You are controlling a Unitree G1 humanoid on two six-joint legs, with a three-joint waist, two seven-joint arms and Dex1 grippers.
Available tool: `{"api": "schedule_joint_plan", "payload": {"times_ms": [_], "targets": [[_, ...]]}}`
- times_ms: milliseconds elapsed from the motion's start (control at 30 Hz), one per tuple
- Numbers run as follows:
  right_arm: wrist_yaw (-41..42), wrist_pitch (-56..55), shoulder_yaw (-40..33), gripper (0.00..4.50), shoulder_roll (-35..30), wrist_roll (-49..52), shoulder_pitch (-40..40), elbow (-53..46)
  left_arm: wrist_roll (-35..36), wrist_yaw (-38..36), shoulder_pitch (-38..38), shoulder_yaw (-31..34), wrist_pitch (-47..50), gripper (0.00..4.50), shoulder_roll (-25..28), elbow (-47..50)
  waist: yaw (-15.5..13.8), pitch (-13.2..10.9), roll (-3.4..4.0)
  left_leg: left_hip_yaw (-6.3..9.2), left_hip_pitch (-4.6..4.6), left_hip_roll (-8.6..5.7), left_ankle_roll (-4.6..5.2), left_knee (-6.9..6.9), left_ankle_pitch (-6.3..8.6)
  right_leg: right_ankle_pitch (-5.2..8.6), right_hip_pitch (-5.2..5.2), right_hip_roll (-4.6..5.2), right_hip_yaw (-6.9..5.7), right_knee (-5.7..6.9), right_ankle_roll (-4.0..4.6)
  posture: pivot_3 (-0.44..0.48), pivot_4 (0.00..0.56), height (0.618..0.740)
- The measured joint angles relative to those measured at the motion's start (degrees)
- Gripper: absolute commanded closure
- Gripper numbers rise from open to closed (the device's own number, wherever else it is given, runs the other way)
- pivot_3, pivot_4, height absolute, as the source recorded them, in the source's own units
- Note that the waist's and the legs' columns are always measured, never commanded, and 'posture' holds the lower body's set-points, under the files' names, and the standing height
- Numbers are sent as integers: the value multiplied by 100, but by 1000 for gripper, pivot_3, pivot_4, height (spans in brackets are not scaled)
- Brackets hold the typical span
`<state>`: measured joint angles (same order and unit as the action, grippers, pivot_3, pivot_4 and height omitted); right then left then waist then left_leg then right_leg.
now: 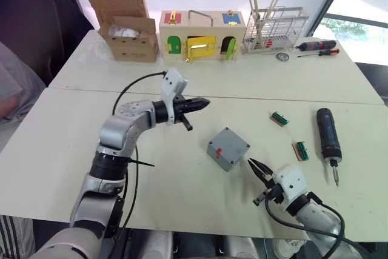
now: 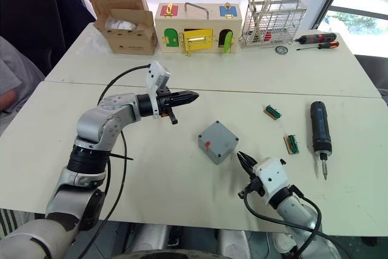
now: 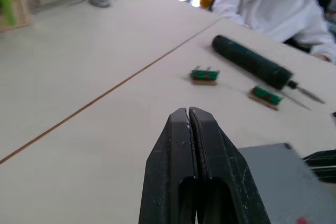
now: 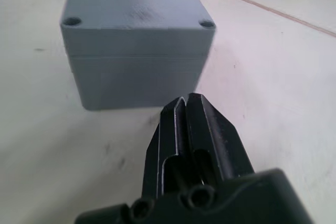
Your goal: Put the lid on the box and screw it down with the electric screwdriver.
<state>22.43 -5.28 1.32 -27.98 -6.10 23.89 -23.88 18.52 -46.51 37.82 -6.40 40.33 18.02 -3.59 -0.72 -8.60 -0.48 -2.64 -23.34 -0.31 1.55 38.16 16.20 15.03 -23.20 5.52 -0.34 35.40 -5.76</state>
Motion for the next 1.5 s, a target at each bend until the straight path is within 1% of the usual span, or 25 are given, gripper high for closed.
{"api": "schedule_joint_plan", "payload": {"times_ms": [67,133,367,667,800,933,1033,1333,1400,1500], "targets": [[100,219,6,4408,14,143,13,-73,-273,-56,-247,-352,-256,4500,89,-288,-1,0,0,0,-1,0,0,0,0,0,-1,0,0,1,0,0,150,731],[152,373,6,4408,23,249,-28,-97,-393,-124,-418,-619,-367,4500,78,-444,-10,-6,-9,0,-6,0,0,4,0,0,-4,2,0,2,1,0,150,731],[293,986,60,4408,102,466,-634,-122,-509,-184,-681,-1046,-621,4500,-254,-412,4,-12,-16,1,-7,1,-2,3,0,-2,-11,8,3,2,4,0,150,731],[376,1279,90,4408,214,479,-1219,113,-528,12,-1113,-1024,-400,4500,-229,386,9,-13,-13,2,-7,3,-13,-1,-6,-3,-16,8,3,13,6,0,150,731],[384,1348,192,4408,332,463,-1777,626,-534,269,-1245,-953,-235,4500,-284,569,20,-14,-12,2,-6,3,-16,2,-9,-8,-16,6,4,16,12,0,150,731],[380,1337,204,4408,373,460,-2043,910,-549,417,-1260,-961,-185,4500,-349,613,3,-14,-12,4,-6,3,-18,2,-10,-8,-17,3,2,18,12,0,150,731],[359,1330,202,4408,432,460,-2091,1089,-552,480,-1268,-963,-185,4500,-368,612,8,-14,-12,4,-7,2,-18,2,-10,-8,-17,4,2,18,11,0,150,731],[370,1323,212,4408,443,466,-1916,1026,-543,552,-1272,-959,-201,4500,-339,607,8,-14,-12,4,-6,2,-20,3,-12,-8,-17,3,2,27,11,0,150,731],[320,1372,125,4408,445,514,-1714,785,-516,557,-1276,-904,-200,4500,-290,677,0,-14,-12,4,-6,2,-21,3,-12,-8,-20,3,2,30,11,0,150,731],[207,1639,-391,4408,439,740,-1341,238,-353,623,-1272,-446,-148,4500,-47,903,9,-14,-12,4,-6,2,-22,3,-13,-9,-24,4,3,40,10,0,150,731]]}}
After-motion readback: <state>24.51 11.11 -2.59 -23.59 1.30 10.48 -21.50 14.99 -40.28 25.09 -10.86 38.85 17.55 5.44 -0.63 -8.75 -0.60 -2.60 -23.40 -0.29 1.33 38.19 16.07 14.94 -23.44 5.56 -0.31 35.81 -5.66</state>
